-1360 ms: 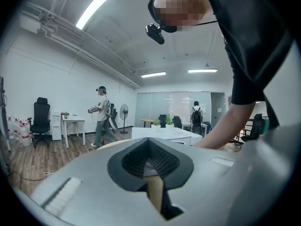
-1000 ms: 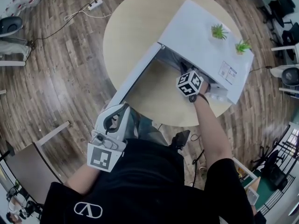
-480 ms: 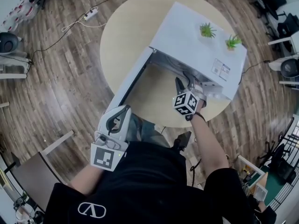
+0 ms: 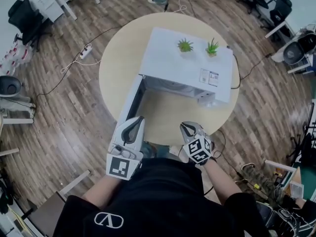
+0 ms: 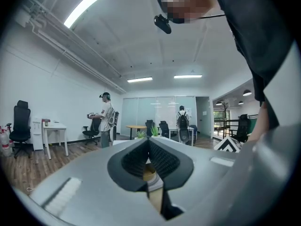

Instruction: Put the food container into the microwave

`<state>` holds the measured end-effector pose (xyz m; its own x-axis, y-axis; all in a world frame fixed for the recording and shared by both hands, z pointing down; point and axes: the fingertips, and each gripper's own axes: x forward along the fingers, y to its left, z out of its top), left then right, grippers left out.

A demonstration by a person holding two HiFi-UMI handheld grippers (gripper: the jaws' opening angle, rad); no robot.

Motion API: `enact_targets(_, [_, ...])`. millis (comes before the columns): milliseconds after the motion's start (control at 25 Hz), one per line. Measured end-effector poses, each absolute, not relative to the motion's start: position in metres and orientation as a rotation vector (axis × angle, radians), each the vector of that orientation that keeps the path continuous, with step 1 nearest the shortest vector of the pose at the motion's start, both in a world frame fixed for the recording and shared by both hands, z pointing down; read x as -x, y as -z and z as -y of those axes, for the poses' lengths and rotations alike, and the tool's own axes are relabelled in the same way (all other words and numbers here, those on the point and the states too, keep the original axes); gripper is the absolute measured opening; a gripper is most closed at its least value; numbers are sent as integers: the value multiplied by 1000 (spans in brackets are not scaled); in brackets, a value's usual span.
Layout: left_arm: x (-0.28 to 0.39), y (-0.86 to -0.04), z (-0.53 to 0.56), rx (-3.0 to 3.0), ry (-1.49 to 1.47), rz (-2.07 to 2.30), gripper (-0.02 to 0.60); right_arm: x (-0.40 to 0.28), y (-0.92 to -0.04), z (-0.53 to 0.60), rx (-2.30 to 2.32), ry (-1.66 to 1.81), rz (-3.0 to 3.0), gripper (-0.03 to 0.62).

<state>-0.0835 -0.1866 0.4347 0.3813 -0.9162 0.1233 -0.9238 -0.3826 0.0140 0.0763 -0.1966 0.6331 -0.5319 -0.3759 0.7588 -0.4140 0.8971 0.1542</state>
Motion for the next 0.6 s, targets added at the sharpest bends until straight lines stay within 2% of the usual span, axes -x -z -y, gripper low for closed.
enact_targets(280, [51, -390, 208, -2677, -45, 1615, 0, -100, -505, 199, -950, -433, 2512, 9])
enact_targets(600, [30, -348, 218, -2824, 29, 1567, 0, -142, -388, 207, -1462, -84, 2712, 9])
